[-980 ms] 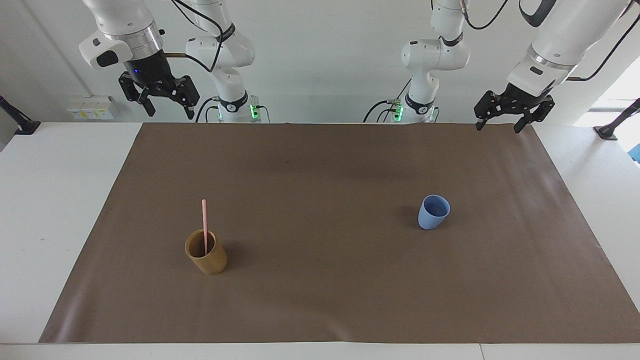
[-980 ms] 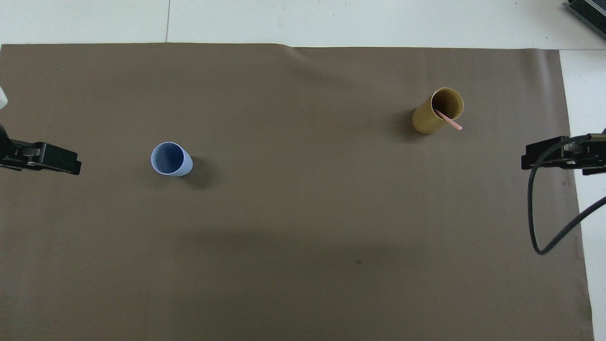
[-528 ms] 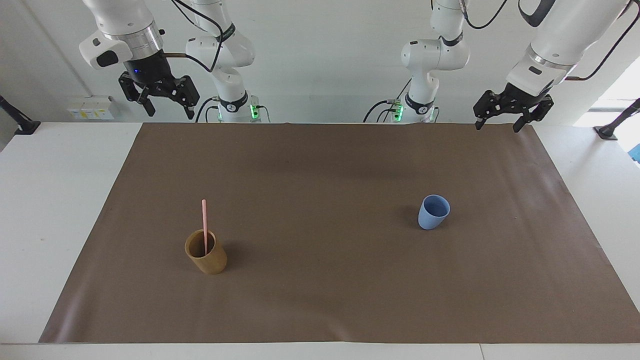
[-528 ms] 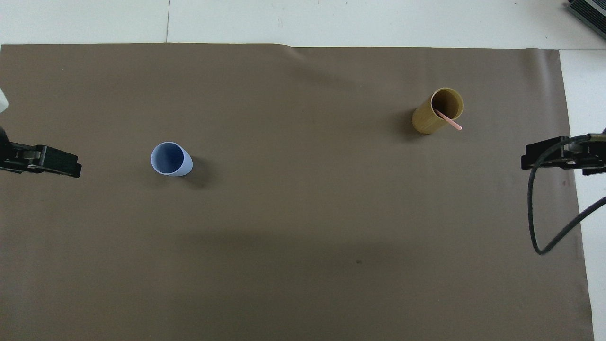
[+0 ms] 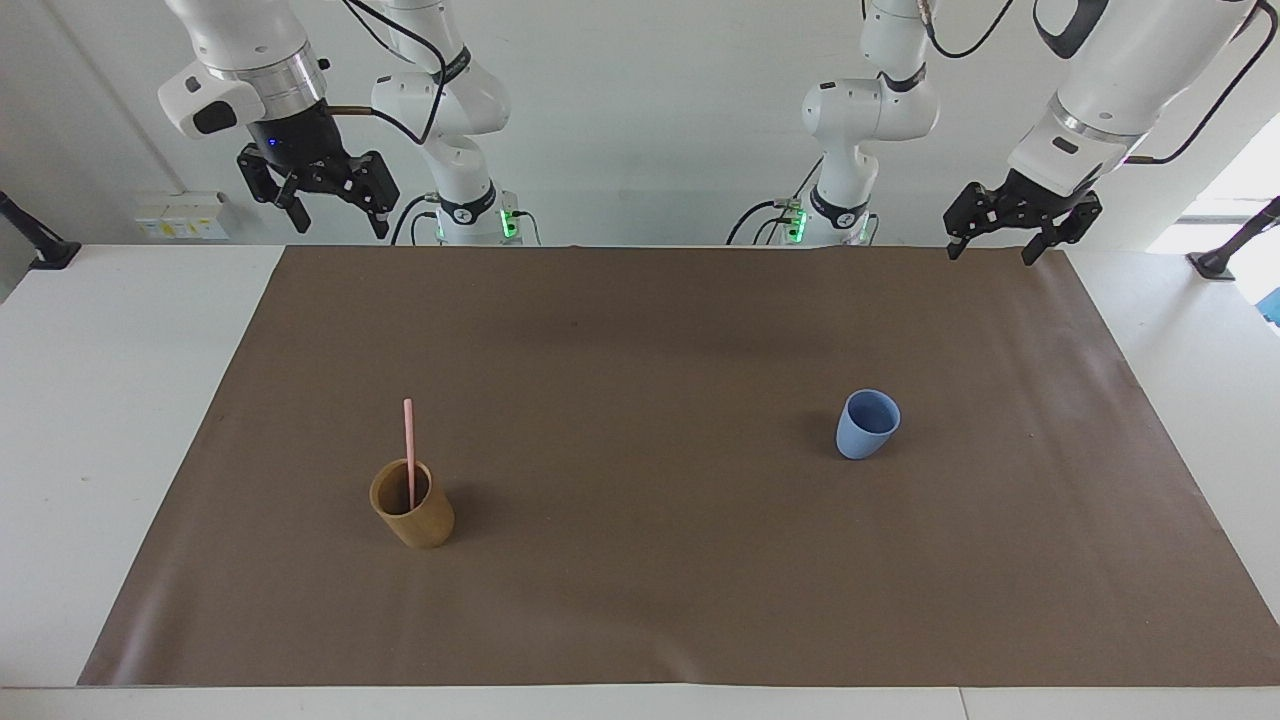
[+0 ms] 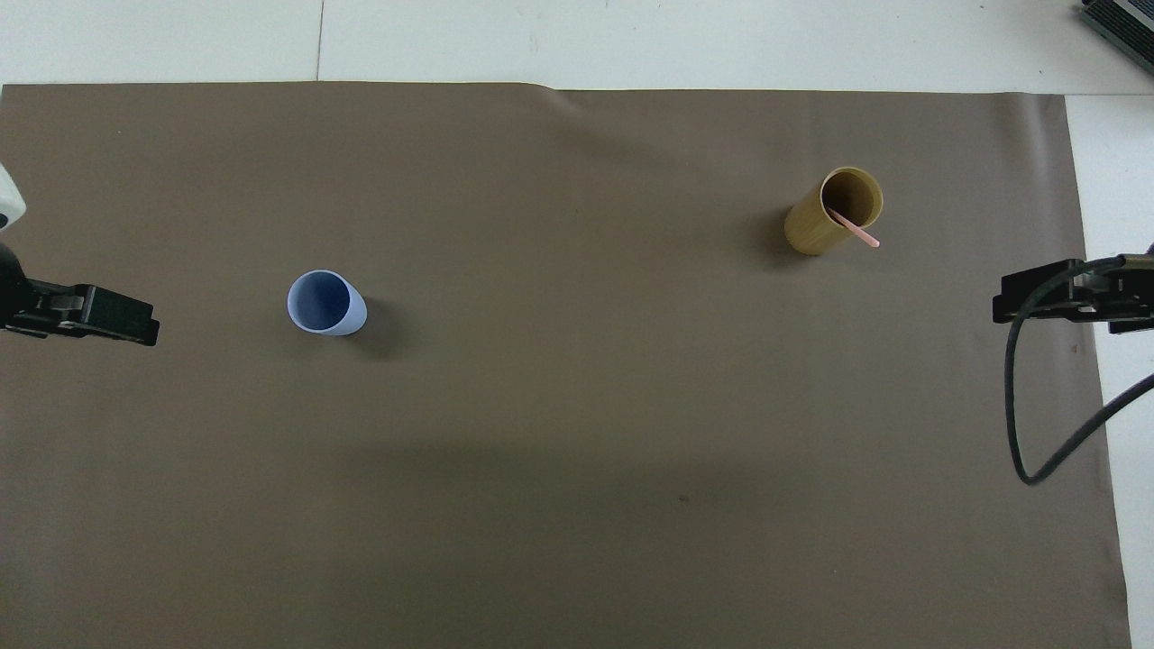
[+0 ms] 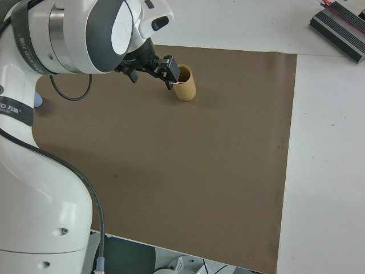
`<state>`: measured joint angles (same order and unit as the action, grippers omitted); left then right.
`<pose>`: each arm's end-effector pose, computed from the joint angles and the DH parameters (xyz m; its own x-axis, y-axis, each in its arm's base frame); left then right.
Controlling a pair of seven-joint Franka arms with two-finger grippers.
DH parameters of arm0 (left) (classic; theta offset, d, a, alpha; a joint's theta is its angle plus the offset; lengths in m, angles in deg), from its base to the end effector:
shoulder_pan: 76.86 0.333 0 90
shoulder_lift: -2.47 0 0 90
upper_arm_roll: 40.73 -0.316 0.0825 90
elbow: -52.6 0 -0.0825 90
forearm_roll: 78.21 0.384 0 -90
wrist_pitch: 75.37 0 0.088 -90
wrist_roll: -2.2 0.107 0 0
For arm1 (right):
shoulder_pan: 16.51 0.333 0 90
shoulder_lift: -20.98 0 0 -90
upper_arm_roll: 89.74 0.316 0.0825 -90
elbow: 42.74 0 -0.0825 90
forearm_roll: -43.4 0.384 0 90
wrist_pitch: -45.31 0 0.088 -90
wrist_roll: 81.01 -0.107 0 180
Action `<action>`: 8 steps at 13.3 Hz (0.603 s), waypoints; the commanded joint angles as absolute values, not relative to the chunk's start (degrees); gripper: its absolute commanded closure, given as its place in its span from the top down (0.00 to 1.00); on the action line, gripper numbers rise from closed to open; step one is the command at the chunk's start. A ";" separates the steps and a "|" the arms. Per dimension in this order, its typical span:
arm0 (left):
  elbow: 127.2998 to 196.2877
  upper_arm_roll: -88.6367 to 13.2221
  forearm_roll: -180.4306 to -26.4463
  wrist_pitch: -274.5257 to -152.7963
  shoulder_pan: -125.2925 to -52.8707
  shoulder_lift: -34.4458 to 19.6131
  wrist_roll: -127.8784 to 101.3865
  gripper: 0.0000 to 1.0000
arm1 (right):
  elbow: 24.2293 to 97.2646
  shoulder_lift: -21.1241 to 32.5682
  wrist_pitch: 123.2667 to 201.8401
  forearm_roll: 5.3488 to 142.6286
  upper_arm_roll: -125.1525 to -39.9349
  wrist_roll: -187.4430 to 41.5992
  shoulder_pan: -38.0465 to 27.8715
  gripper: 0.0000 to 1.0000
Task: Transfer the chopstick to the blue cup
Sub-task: 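Reach the left gripper to the blue cup and grasp it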
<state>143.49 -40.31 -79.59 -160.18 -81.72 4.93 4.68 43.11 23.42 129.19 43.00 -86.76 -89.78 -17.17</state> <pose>0.5290 -0.0517 0.6329 0.9886 -0.1370 -0.0620 -0.1356 -0.9904 0.0265 0.5294 0.0214 0.6719 0.9935 -0.1131 0.0094 -0.1132 -0.9935 0.0078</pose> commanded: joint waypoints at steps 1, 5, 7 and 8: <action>149.43 -40.03 -79.09 -165.16 -81.35 6.34 4.83 1.00 | 44.62 24.58 130.30 43.31 -86.32 -88.48 -18.18 1.00; 156.12 -40.03 -79.09 -173.61 -81.35 5.81 4.57 1.00 | 44.62 24.58 130.30 43.31 -86.32 -88.48 -18.27 1.00; 159.45 -40.03 -79.09 -178.52 -81.61 5.11 4.13 1.00 | 44.62 24.58 130.30 43.31 -86.32 -88.48 -18.27 1.00; 160.51 -40.03 -79.09 -180.72 -82.05 4.15 3.70 1.00 | 44.62 24.58 130.30 43.31 -86.32 -88.48 -18.27 1.00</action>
